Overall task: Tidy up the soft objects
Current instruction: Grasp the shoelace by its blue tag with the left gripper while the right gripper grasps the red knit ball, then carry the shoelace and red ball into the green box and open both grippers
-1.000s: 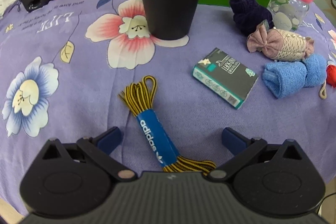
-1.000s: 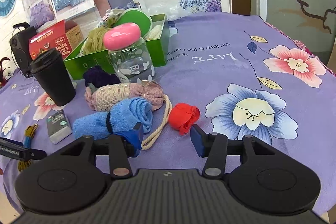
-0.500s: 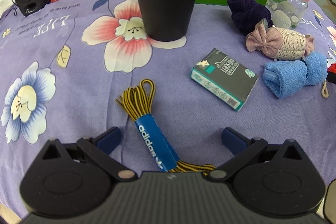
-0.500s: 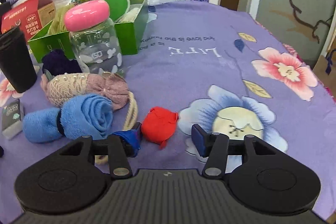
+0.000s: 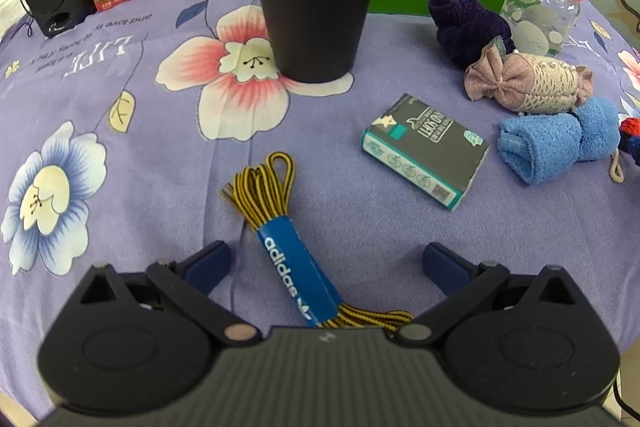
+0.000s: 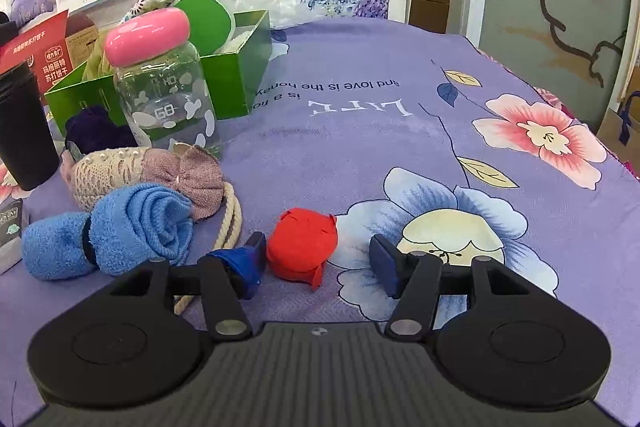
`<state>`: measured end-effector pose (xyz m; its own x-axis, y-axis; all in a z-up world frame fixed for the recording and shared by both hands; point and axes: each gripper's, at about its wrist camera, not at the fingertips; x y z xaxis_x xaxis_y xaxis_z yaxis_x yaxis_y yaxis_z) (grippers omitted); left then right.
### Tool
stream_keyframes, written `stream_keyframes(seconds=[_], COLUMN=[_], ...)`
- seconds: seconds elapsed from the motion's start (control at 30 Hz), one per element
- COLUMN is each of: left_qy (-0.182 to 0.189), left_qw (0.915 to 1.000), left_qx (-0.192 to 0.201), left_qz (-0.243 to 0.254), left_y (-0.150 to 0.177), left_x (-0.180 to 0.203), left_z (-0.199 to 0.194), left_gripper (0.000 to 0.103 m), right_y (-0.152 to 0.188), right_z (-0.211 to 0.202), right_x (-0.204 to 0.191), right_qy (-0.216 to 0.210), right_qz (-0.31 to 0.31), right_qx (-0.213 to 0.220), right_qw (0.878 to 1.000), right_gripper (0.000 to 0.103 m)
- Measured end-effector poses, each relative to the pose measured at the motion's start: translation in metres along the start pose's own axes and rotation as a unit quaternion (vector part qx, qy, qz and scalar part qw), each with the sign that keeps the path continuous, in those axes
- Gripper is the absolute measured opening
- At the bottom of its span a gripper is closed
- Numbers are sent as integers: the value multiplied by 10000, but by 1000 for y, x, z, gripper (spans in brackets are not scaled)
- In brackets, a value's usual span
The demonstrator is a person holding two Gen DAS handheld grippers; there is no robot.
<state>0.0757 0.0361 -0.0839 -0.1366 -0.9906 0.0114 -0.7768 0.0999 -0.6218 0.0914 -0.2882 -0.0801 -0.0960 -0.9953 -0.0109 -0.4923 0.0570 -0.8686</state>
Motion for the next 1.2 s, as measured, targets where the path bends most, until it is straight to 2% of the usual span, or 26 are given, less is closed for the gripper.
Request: stream_keyframes(seconds=[0.27, 0.3, 0.33, 0.37, 0.4, 0.43, 0.47, 0.53, 0.7, 0.9, 1.07, 1.2], left_qy=[37, 39, 28, -6, -20, 52, 116, 271, 376, 739, 1042, 1098], left_qw=[9999, 9999, 9998, 9998, 9997, 9997, 9995, 9992, 9984, 9951, 9908, 9883], left_qx=[141, 140, 148, 166, 204, 231, 244, 163, 216, 444, 656, 946], left_qz=[-37, -77, -119, -122, -99, -104, -138, -241, -376, -488, -561, -479], left_y=[5, 4, 4, 4, 3, 2, 1, -1, 0, -11, -41, -88], left_x=[-3, -4, -5, -5, -5, -6, -9, -13, -15, -17, -19, -21], left_z=[-4, -4, -5, -7, -10, -15, -20, -25, -38, -63, -77, -80], left_gripper=[103, 102, 98, 87, 80, 50, 22, 16, 13, 13, 13, 13], right_y=[2, 3, 4, 4, 4, 4, 5, 6, 10, -1, -24, -58], right_z=[0, -1, -2, -3, -5, -7, -10, -16, -34, -66, -77, -67], right_x=[-2, 0, 2, 4, 7, 10, 13, 14, 24, 23, 16, 5], right_qy=[40, 0, -45, -98, -171, -222, -273, -319, -552, -787, -956, -1274], right_qz=[-138, -94, -27, 32, 110, 181, 230, 240, 486, 621, 579, 541], right_qx=[96, 128, 175, 202, 229, 232, 221, 224, 270, 692, 1053, 1260], right_qw=[9999, 9999, 9998, 9997, 9995, 9993, 9991, 9990, 9969, 9926, 9881, 9823], right_gripper=[46, 44, 38, 33, 18, 12, 12, 11, 11, 12, 12, 12])
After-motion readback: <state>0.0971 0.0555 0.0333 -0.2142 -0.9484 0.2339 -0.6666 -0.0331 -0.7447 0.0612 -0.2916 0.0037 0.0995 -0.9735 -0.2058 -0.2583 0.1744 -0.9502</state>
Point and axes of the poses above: each gripper's, at about its wrist camera, not at the fingertips, and z roughly the way its jaws point, x to its right, y to its underside, and after that the axes turned 6 degrees about x, right-handed
